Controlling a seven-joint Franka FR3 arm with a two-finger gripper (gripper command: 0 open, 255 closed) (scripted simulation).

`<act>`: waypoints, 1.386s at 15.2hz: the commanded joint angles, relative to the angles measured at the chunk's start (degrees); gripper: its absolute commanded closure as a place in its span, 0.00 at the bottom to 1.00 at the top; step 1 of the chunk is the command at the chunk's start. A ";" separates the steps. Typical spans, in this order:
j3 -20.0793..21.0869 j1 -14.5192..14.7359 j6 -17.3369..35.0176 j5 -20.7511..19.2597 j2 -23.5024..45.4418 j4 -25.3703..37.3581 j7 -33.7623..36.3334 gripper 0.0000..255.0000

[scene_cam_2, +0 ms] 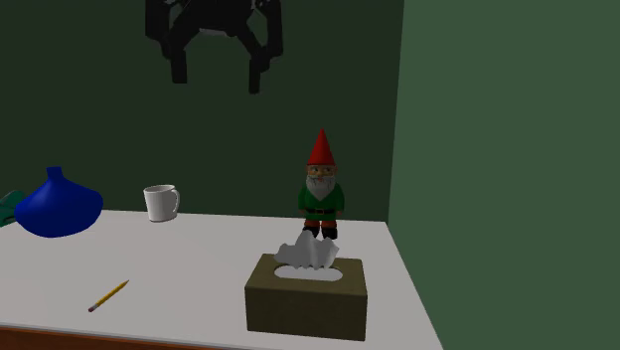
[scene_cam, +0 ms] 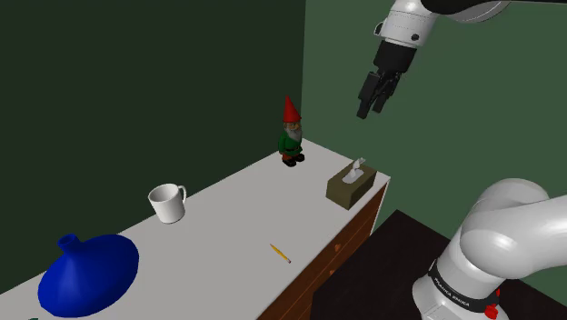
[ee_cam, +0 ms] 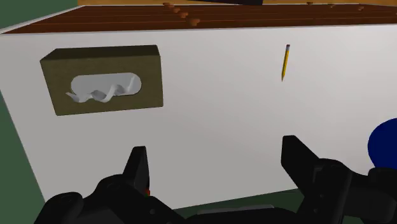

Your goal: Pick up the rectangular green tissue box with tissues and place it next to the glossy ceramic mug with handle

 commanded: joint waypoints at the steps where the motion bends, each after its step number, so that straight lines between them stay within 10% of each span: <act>1: 0.00 0.00 0.00 0.00 0.00 0.00 0.00 0.00; 21: -8.84 -8.41 42.23 10.23 5.65 -31.50 6.06 0.00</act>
